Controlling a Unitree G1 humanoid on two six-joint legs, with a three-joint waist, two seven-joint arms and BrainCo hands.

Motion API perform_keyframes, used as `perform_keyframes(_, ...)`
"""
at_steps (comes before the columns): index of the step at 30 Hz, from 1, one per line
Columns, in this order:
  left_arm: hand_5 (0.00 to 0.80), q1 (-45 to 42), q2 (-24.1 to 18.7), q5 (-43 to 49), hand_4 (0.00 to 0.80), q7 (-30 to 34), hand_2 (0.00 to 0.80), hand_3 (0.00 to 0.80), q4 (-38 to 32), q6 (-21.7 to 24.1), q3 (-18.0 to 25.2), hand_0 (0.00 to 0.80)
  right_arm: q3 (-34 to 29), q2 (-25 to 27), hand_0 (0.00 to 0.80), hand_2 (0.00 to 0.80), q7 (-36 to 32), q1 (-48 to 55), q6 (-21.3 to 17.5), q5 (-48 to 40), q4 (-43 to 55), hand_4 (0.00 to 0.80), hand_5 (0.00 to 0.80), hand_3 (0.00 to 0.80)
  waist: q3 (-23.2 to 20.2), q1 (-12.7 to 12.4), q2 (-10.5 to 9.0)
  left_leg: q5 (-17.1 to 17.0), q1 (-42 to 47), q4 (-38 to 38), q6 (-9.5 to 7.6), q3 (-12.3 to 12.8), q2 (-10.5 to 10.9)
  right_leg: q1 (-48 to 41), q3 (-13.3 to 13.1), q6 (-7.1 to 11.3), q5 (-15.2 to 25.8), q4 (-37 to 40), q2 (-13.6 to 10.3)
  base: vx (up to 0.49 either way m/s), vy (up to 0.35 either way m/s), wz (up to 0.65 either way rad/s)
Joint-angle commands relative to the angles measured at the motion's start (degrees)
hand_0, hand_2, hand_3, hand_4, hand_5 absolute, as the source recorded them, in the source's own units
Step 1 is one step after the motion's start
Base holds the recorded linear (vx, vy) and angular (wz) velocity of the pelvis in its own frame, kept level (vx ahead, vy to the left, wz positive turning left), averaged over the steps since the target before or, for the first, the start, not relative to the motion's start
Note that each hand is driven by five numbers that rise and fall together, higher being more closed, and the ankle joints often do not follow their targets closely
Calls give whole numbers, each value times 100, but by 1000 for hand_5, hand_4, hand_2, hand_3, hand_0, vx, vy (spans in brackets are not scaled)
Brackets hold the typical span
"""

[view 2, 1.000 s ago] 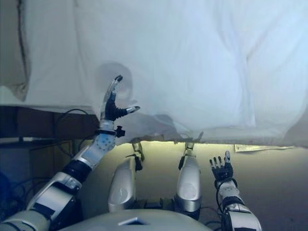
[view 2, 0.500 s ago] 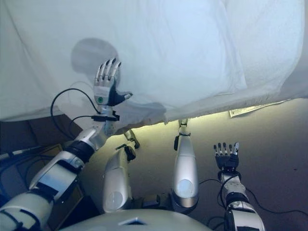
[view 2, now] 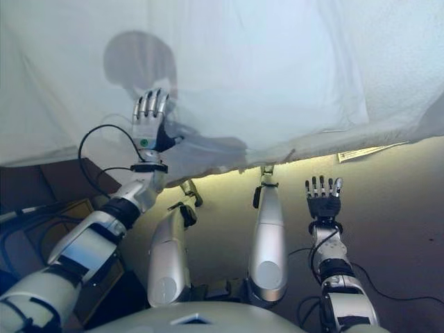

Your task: Make the bed neatly

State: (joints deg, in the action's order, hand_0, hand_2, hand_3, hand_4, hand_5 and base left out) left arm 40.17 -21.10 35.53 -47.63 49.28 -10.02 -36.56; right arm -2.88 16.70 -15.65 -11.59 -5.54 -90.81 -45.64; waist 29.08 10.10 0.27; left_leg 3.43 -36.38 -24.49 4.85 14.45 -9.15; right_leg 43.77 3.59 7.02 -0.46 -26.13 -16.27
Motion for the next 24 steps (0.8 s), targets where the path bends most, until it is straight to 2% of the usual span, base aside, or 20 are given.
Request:
perform_keyframes(1, 0, -18, -125, -337, 0, 227, 0, 0, 334, -437, 161, 0, 124, 108, 0, 0, 61, 241, -357, -202, 565, 0, 0, 0, 71, -14, -24, -623, -767, -274, 157, -599, -208, 43, 52, 294, 250, -42, -221, 65, -29, 9)
perform_keyframes(2, 0, -45, -97, -320, 0, 243, 0, 0, 362, -471, 141, 0, 159, 85, 0, 0, 89, 265, -387, -202, 621, 0, 0, 0, 71, -28, -35, -463, -708, -330, 207, -653, -212, -18, 36, 340, 101, -107, -206, -20, -28, 7)
perform_keyframes(3, 0, -36, -79, -331, 0, 279, 0, 0, 367, -523, 132, 0, 185, 61, 0, 0, 108, 261, -430, -214, 697, 0, 0, 0, 71, -30, -51, -615, -856, -312, 145, -627, -207, 125, 57, 289, 253, -75, -209, 0, 0, 0)
perform_keyframes(4, 0, -51, -49, -345, 0, 328, 0, 0, 378, -577, 114, 0, 226, 31, 0, 0, 118, 269, -486, -235, 738, 0, 0, 0, 71, -38, -62, -617, -903, -324, 137, -640, -206, 169, 54, 289, 258, -88, -197, 0, 0, 0)
perform_keyframes(5, 0, -90, -16, -336, 0, 333, 0, 0, 392, -606, 93, 0, 254, 6, 0, 0, 143, 300, -526, -239, 774, 0, 0, 0, 71, -46, -71, -459, -826, -368, 186, -690, -207, 94, 33, 340, 112, -142, -177, 69, -23, -2)
perform_keyframes(9, 0, -112, 42, -435, 0, 575, 0, 0, 477, -687, 26, 0, 338, -71, 0, 0, 145, 343, -678, -291, 866, 0, 0, 0, 71, -58, -99, -476, -885, -345, 158, -706, -199, 158, 46, 351, 150, -128, -159, 10, -13, -2)
perform_keyframes(10, 800, -120, 57, -451, 800, 620, 800, 800, 494, -695, 22, 800, 368, -85, 0, 0, 163, 364, -719, -300, 941, 0, 0, 0, 71, -59, -106, -489, -908, -333, 157, -705, -200, 175, 50, 351, 164, -112, -160, 0, 0, 0)
perform_keyframes(24, 800, -307, -41, -589, 800, 500, 800, 800, 250, -338, 221, 800, 434, -127, 0, 0, 83, 586, -835, -415, 1324, 0, 0, 0, 71, -137, -110, -612, -609, -54, 168, -711, -156, -165, 202, 390, 247, 101, -220, -2, 0, 1)
